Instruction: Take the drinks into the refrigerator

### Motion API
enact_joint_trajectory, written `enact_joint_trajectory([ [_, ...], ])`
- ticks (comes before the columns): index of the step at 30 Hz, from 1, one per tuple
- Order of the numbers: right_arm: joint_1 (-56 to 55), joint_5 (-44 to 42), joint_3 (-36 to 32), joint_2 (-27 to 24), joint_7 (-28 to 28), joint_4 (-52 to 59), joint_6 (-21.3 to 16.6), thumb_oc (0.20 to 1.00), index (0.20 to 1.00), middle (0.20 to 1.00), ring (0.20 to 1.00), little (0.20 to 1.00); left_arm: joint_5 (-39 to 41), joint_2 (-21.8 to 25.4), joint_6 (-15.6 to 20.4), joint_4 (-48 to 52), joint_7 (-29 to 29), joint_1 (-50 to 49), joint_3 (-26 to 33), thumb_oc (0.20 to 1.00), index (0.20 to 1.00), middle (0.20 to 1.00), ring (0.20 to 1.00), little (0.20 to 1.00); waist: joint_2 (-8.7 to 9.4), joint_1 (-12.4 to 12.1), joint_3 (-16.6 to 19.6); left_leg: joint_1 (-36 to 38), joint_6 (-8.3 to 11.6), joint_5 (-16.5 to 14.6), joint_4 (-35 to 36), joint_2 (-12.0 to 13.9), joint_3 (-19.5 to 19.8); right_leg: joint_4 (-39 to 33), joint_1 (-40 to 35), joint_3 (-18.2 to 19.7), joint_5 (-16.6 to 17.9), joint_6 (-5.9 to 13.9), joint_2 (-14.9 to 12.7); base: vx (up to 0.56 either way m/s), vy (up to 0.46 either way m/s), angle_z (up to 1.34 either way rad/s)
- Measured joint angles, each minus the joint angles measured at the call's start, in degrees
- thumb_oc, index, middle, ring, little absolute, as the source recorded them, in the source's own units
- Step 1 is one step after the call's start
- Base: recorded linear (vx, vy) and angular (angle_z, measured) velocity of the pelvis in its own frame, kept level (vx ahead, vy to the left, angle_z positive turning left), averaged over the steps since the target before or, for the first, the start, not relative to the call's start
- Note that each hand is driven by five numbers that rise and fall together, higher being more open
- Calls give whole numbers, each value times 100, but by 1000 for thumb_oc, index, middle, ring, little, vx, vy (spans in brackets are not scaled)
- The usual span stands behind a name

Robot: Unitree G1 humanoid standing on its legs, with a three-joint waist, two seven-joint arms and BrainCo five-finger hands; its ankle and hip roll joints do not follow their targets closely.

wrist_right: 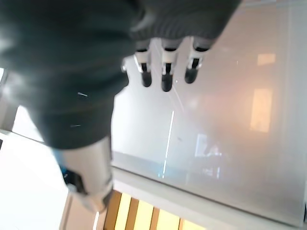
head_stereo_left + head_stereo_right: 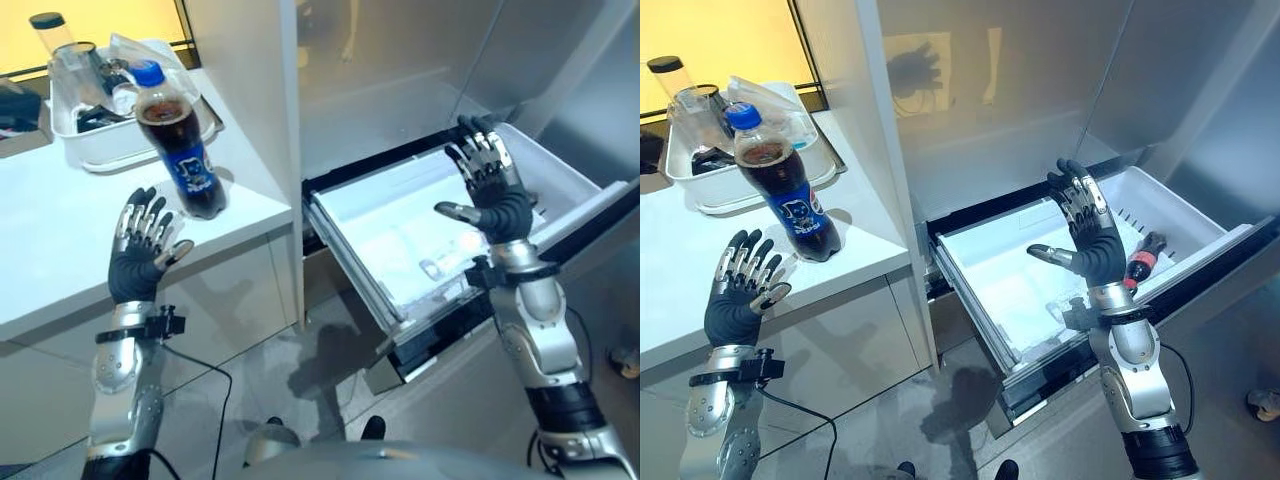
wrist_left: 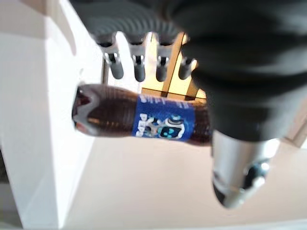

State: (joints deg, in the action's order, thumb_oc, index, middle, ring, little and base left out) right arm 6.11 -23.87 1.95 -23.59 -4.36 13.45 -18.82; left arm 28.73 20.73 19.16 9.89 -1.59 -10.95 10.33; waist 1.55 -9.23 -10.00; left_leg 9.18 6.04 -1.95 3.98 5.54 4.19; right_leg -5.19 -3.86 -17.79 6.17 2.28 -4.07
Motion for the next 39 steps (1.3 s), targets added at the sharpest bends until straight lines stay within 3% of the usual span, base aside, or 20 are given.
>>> enact_joint_trajectory([
  [10, 0, 1, -4, 1, 46, -1, 0, 1000, 1000, 1000, 1000, 1000, -120, 2, 27, -23, 223, 36, 7, 1000, 1000, 1000, 1000, 1000, -33, 15, -101, -85, -1, -1, -22, -7, 67, 0, 25, -49, -15, 1, -12, 1, 12, 3],
  [15, 2, 1, -4, -4, 49, -1, 2, 1000, 1000, 1000, 1000, 1000, -558, 20, 32, -241, 453, 216, 40, 1000, 1000, 1000, 1000, 1000, -49, 26, -150, -95, -1, -1, -21, -7, 49, 1, 78, -30, -13, -1, -8, 4, 6, -1],
  [20, 90, 2, -2, -120, -23, -1, 10, 1000, 1000, 1000, 1000, 1000, -848, 173, 37, -543, 691, 501, 258, 1000, 1000, 1000, 1000, 1000, -63, 32, -158, -92, -2, -2, 0, 1, -99, 16, 168, 106, 1, -15, 8, 14, 38, -15],
  [24, 243, -5, 33, -262, -155, -1, 61, 1000, 1000, 1000, 1000, 1000, -1126, 595, 47, -998, 978, 779, 301, 1000, 1000, 1000, 1000, 1000, -96, 39, -179, -65, -2, -2, 24, 15, -276, 59, 266, 287, 20, -29, 34, 19, 37, -19],
  [31, 384, -116, 192, -461, -353, 2, 141, 1000, 1000, 1000, 1000, 1000, -1450, 954, 57, -1497, 1420, 1119, 524, 1000, 1000, 1000, 1000, 1000, -98, 232, -180, 51, -1, -3, 97, 32, -548, 95, 354, 553, 56, -52, 102, 28, 29, -22],
  [39, 388, -164, 332, -510, -517, 11, 190, 1000, 1000, 1000, 1000, 1000, -1475, 987, 55, -1704, 1652, 1220, 669, 1000, 1000, 1000, 1000, 1000, -97, 362, -179, 122, 7, -10, 102, 36, -760, 74, 406, 794, 136, -77, 174, 22, 14, -16],
])
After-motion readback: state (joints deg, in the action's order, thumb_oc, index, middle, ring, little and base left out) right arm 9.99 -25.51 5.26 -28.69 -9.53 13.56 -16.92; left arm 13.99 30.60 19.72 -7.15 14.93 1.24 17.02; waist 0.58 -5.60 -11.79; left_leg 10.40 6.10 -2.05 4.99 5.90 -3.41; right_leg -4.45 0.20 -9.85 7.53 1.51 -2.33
